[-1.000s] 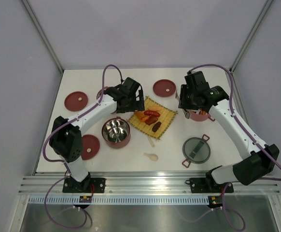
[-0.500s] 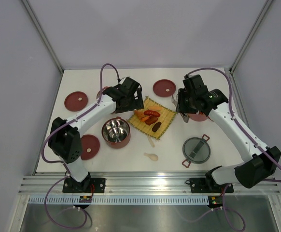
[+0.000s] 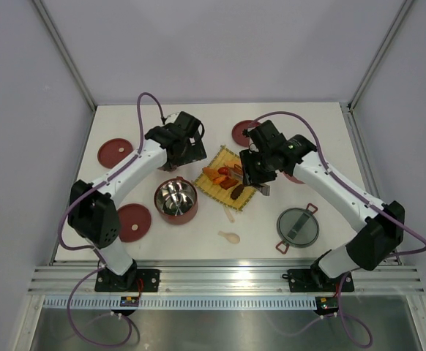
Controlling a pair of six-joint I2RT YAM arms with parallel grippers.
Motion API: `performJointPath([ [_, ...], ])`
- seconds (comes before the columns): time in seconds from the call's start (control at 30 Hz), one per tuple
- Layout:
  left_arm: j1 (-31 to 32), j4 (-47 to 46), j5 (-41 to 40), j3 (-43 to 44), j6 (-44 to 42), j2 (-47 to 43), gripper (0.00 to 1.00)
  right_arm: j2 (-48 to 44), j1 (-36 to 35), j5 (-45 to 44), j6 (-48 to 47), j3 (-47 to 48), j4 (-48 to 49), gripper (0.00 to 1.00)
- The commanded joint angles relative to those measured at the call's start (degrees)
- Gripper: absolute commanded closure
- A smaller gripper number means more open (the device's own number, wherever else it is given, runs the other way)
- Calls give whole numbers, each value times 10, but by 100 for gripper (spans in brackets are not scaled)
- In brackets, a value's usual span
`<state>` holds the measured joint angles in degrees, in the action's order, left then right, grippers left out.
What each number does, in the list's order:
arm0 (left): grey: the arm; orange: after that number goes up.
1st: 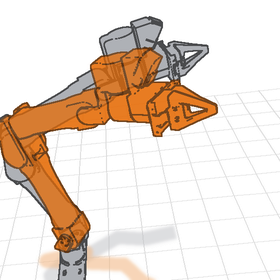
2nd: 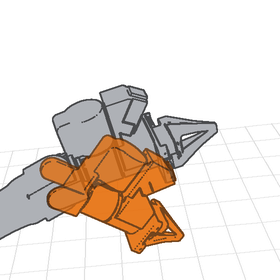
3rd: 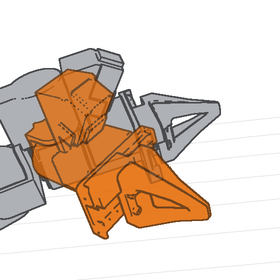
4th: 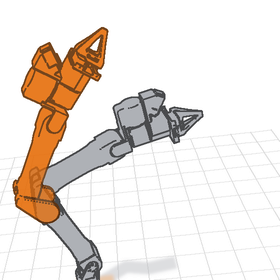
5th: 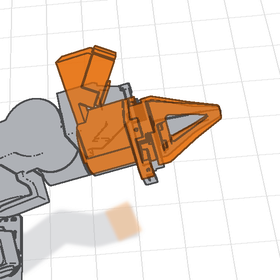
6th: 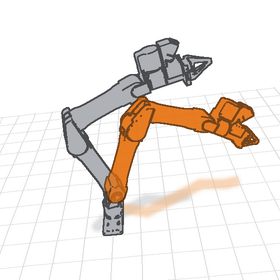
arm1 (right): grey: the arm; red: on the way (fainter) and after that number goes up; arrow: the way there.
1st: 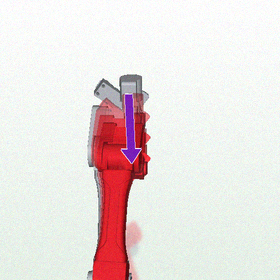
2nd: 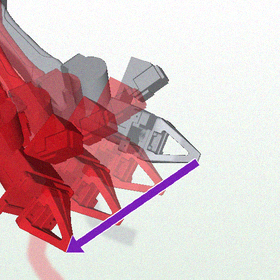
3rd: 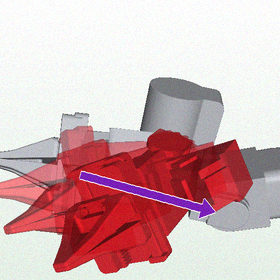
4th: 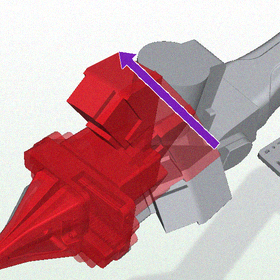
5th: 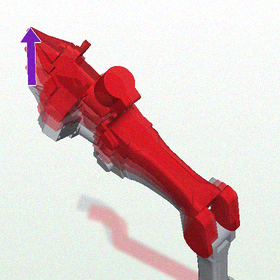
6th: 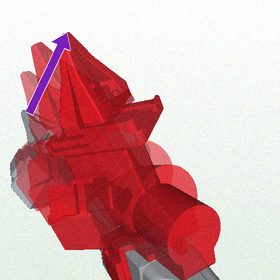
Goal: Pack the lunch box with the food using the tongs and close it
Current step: Pick up the fake food from the plate.
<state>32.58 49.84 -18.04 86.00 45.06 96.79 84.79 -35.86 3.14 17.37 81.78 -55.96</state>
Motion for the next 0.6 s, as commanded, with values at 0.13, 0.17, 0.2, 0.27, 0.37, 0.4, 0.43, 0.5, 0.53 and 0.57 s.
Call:
performJointPath([
  [0.13,-20,9,-31,26,36,-48,1,64,-33,13,-52,75,4,52],
  [0.17,-23,16,-34,26,40,-49,1,70,-34,13,-55,80,5,52],
  [0.2,-27,19,-35,24,44,-52,1,77,-34,12,-61,91,5,52],
  [0.27,-42,22,-27,17,45,-55,1,99,-38,10,-66,103,3,51],
  [0.37,-64,25,-20,3,47,-66,1,122,-41,13,-78,121,4,51],
  [0.4,-72,25,-20,-1,47,-76,1,133,-41,14,-79,130,5,50],
  [0.43,-75,24,-20,-6,48,-79,1,137,-42,16,-81,131,5,50],
  [0.5,-83,21,-19,-14,47,-87,1,152,-42,18,-85,141,6,49],
  [0.53,-85,20,-18,-16,46,-93,1,157,-42,19,-86,144,6,48],
  [0.57,-87,21,-17,-18,46,-95,1,161,-42,19,-89,146,6,48],
])
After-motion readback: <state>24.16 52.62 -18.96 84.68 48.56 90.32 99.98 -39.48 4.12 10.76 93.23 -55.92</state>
